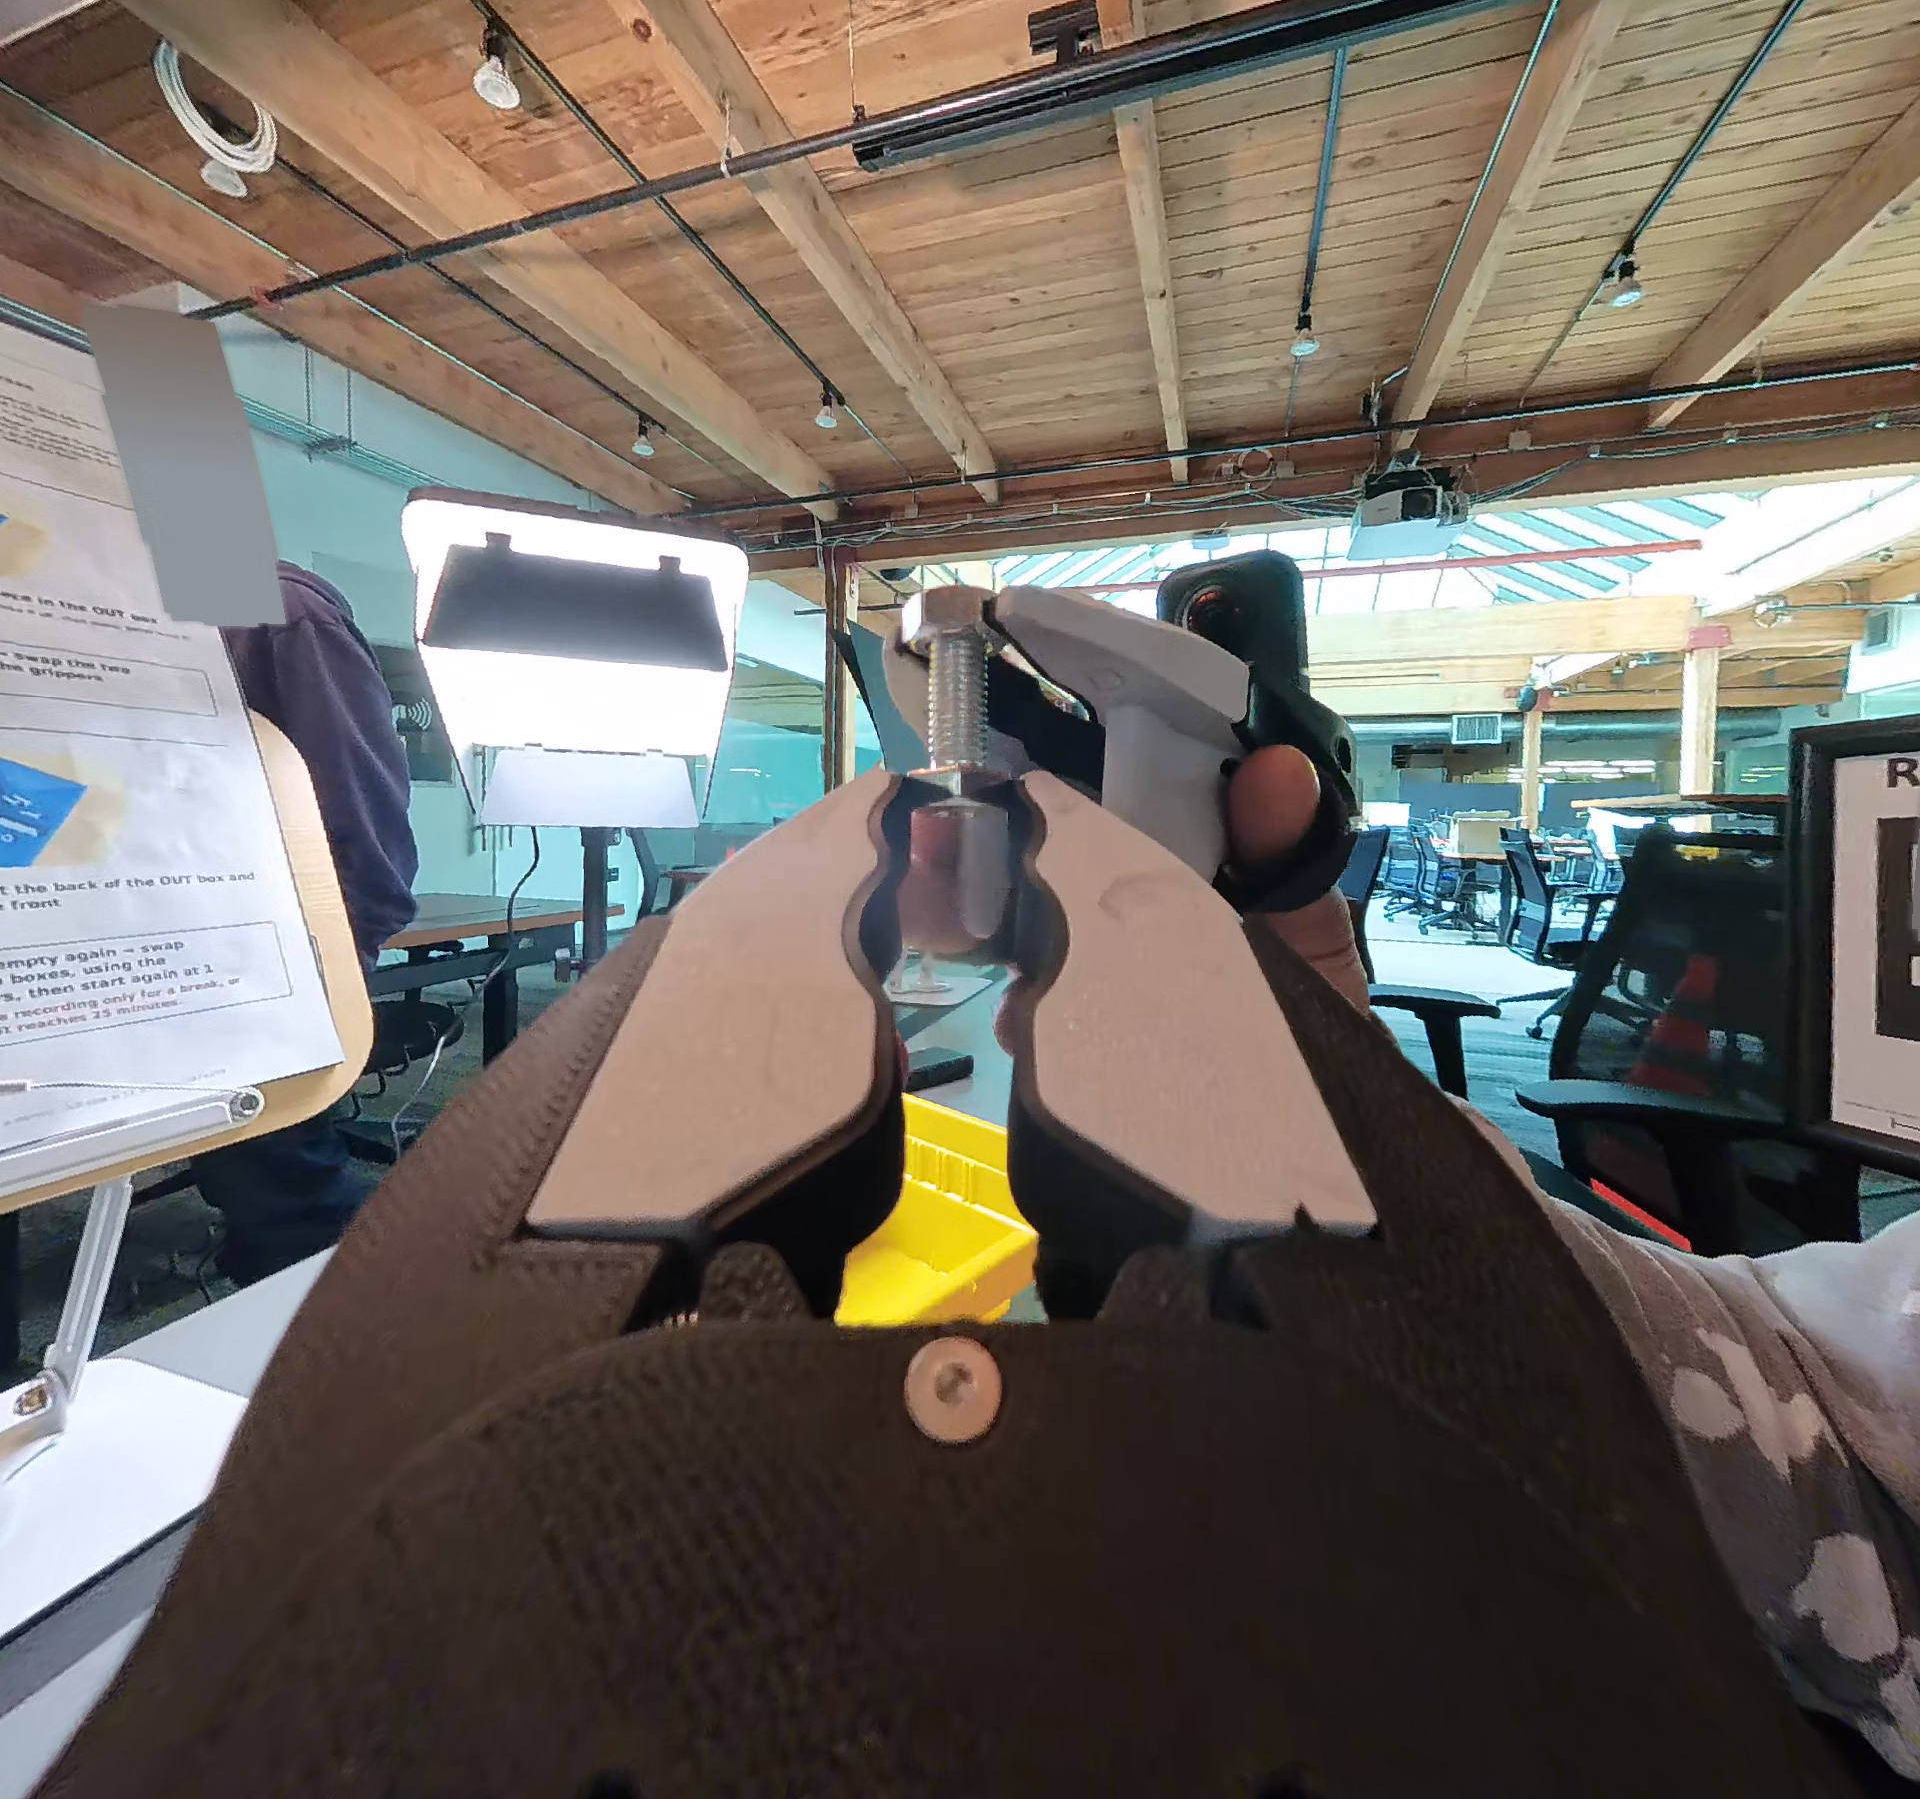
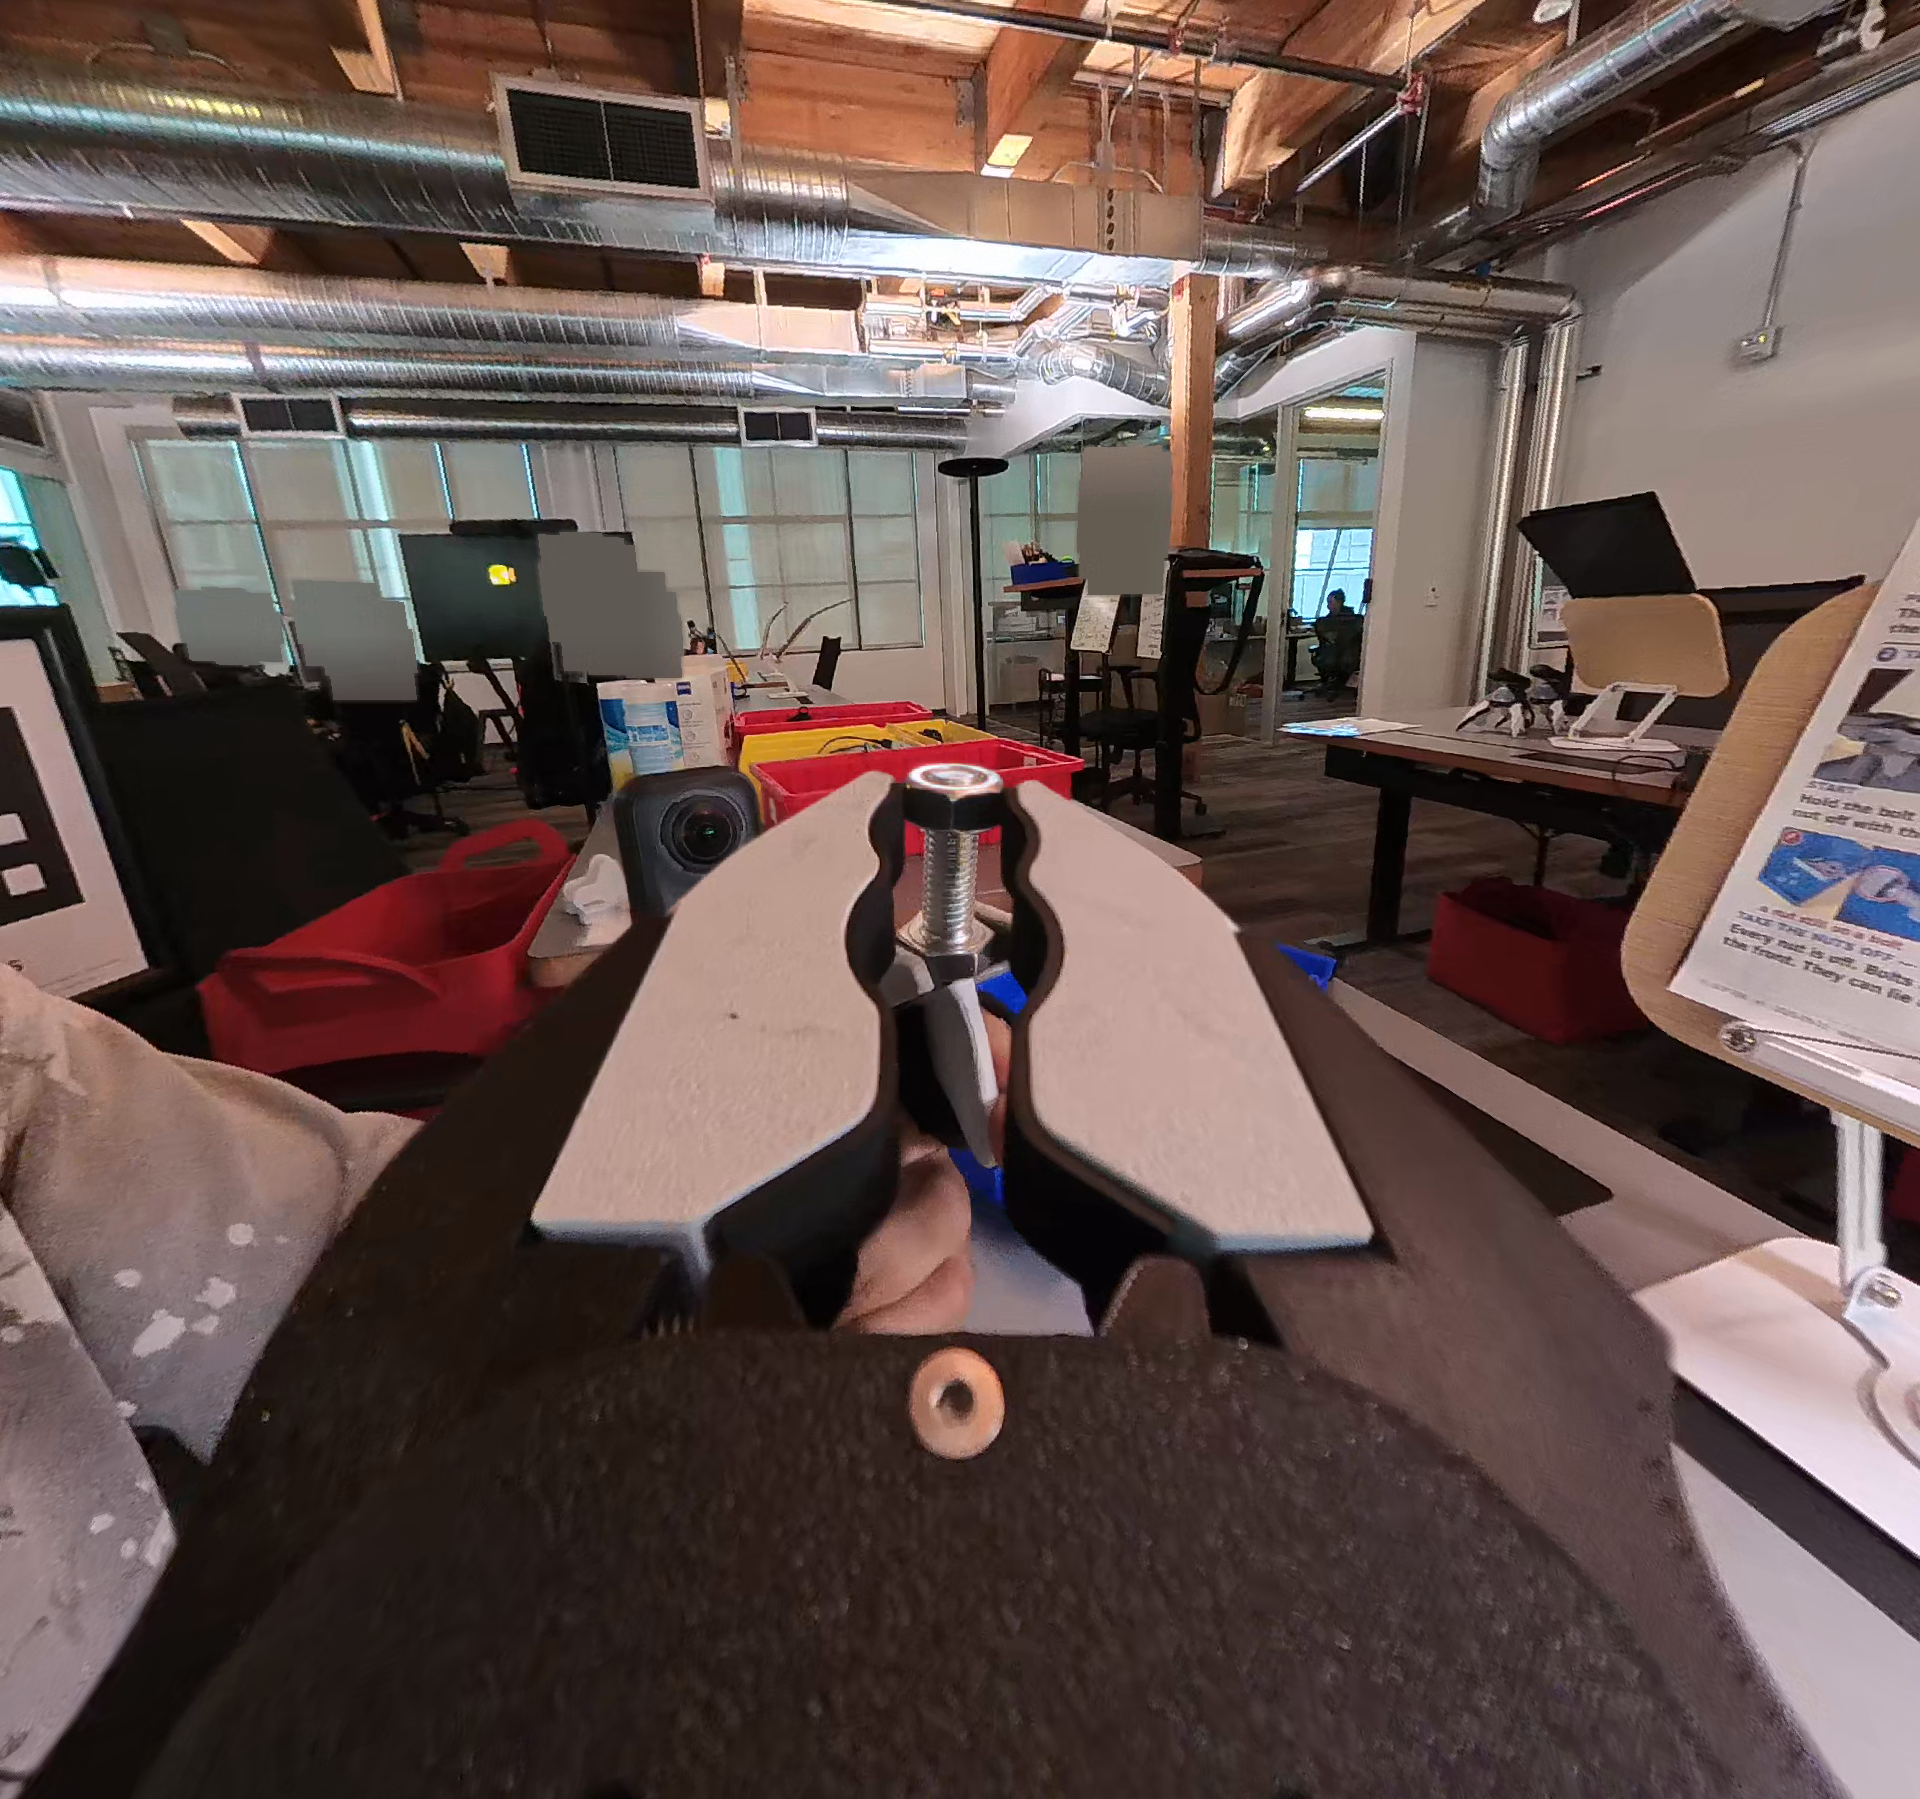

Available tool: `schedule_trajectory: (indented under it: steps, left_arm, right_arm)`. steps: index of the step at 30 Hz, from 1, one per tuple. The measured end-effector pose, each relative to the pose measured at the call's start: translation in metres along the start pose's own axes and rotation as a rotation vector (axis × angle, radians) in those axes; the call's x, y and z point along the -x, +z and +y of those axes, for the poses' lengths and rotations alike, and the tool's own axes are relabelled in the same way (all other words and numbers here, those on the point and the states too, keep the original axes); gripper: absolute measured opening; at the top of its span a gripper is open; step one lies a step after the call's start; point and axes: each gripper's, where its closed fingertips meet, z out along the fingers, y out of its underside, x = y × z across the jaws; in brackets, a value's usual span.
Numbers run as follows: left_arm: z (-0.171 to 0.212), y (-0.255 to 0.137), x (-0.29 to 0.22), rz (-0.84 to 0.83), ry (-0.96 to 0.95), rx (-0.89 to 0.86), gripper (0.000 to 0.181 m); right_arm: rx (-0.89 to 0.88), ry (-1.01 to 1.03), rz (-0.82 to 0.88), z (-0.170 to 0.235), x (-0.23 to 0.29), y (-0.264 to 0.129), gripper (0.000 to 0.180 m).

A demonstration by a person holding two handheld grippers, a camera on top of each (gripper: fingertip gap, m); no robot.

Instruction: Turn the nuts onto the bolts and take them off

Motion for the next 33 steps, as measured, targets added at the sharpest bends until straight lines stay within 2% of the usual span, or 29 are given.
schedule_trajectory:
  steps: [12,17,20,23,24,25,33]
  left_arm:
    - [0.025,0.005,0.001,0.075,-0.157,0.162,0.018]
    - [0.028,0.005,0.001,0.080,-0.138,0.202,0.018]
    - [0.024,0.003,-0.002,0.094,-0.112,0.178,0.018]
    - [0.016,0.001,-0.001,0.091,-0.108,0.127,0.018]
    - [0.013,0.000,0.000,0.092,-0.115,0.107,0.018]
    - [0.010,0.000,0.001,0.089,-0.123,0.100,0.018]
    - [0.015,-0.001,0.009,0.040,-0.099,0.113,0.018]
  right_arm:
    - [0.125,-0.010,-0.055,0.014,-0.013,-0.014,0.017]
    - [0.136,-0.019,-0.060,0.016,-0.012,-0.014,0.017]
    - [0.116,-0.019,-0.085,0.013,-0.009,-0.015,0.017]
    - [0.084,0.000,-0.065,0.007,-0.015,-0.018,0.026]
    - [0.068,0.012,-0.010,0.005,-0.025,-0.020,0.015]
    - [0.045,0.015,0.022,0.002,-0.032,-0.022,0.015]
    - [0.039,0.026,-0.037,0.004,-0.013,-0.012,0.028]
